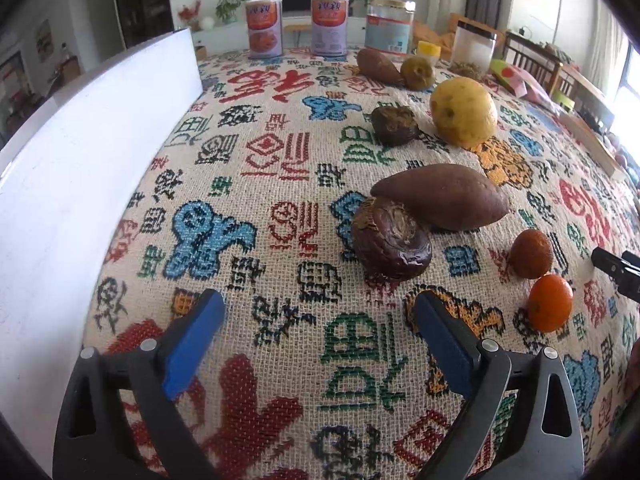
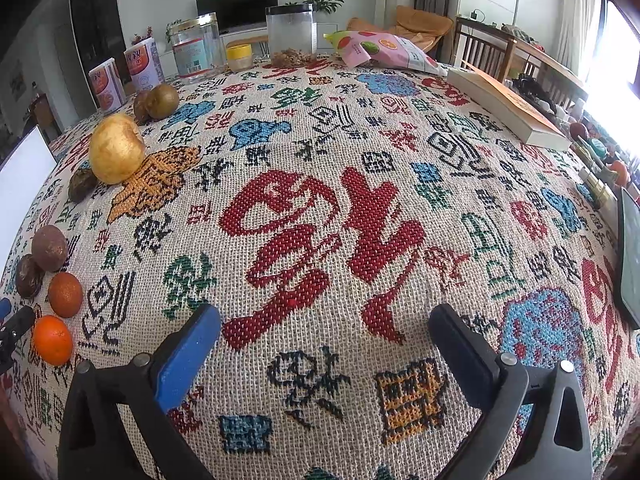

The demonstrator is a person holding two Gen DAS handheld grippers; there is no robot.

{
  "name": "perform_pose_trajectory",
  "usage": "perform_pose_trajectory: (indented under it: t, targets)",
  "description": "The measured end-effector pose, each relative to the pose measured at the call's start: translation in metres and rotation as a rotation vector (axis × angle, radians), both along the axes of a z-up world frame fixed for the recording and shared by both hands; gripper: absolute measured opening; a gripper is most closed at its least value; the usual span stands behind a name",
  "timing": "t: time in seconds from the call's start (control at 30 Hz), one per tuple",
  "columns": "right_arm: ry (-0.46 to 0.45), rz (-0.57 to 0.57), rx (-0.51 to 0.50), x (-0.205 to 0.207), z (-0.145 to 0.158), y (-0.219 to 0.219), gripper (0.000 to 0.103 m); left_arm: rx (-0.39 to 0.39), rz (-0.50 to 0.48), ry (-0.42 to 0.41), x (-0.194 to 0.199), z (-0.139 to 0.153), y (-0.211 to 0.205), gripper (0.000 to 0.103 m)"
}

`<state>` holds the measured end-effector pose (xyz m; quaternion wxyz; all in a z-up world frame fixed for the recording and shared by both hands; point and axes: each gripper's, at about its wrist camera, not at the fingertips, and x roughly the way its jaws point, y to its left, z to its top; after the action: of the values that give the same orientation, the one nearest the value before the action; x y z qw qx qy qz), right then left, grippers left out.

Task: Organize fruits

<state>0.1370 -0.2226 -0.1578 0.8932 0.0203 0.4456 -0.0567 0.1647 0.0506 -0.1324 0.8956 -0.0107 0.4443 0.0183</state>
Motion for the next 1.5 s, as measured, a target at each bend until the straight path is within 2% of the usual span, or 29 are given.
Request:
perform_pose_trajectory:
  t: [1.5]
  targets:
    - [0.000,0.001,0.001,0.0006,0.0000,-0.0008,0.103,0.002,0.003,0.002,0.0008,-0.0003,0.0014,0.100]
